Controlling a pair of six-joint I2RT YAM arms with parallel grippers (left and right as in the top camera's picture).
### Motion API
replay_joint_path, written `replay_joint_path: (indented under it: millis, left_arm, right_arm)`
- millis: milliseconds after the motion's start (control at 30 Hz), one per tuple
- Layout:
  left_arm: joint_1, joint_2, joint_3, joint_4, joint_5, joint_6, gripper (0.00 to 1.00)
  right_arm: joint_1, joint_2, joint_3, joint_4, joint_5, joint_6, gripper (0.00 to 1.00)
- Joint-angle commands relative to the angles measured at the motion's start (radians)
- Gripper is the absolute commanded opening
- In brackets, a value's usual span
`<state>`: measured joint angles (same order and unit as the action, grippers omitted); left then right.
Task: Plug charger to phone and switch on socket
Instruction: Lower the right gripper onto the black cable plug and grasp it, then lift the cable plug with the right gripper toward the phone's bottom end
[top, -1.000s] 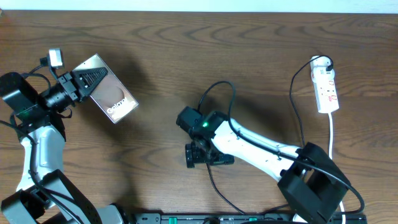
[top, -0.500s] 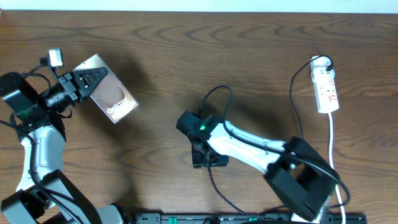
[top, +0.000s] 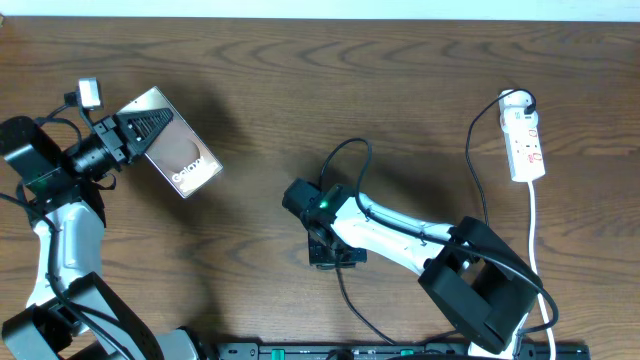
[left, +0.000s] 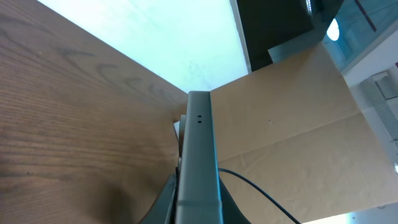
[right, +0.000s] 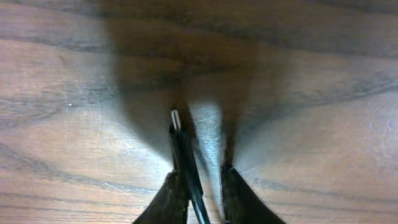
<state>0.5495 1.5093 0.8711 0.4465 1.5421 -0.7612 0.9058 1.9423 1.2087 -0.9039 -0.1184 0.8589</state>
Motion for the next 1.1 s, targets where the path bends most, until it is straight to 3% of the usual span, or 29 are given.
replay_joint_path:
  millis: [0, 67, 367, 433, 567, 667, 767, 900, 1067]
  left_arm:
    - [0.004, -0.011, 0.004, 0.008, 0.018, 0.006, 0.07]
    - [0.004, -0.011, 0.004, 0.008, 0.017, 0.006, 0.07]
    - [0.004, -0.011, 0.004, 0.008, 0.018, 0.006, 0.07]
    - [0.004, -0.011, 0.004, 0.008, 0.018, 0.006, 0.08]
    - [0.004, -0.011, 0.004, 0.008, 0.018, 0.006, 0.07]
    - [0.004, -0.011, 0.004, 0.008, 0.018, 0.006, 0.08]
    - [0.004, -0.011, 0.004, 0.008, 0.018, 0.006, 0.08]
    - [0.004, -0.011, 0.004, 0.008, 0.018, 0.006, 0.08]
    - [0.004, -0.011, 0.004, 0.008, 0.018, 0.006, 0.07]
  right_arm:
    - [0.005, 0.047, -0.013, 0.012, 0.003, 0.0, 0.11]
    - [0.005, 0.047, -0.013, 0.012, 0.003, 0.0, 0.01]
    - [-0.013, 0.047, 0.01, 0.024, -0.118, -0.073, 0.01]
    - [-0.026, 0.047, 0.027, 0.04, -0.201, -0.148, 0.01]
    - [-0.059, 0.046, 0.064, 0.182, -0.665, -0.488, 0.01]
    - [-0.076, 0.046, 0.071, 0.325, -0.959, -0.641, 0.01]
    - [-0.087, 0.046, 0.071, 0.443, -1.075, -0.704, 0.01]
    - [-0.101, 0.046, 0.071, 0.5, -1.1, -0.703, 0.01]
    - [-0.129, 0.046, 0.071, 0.558, -1.275, -0.785, 0.01]
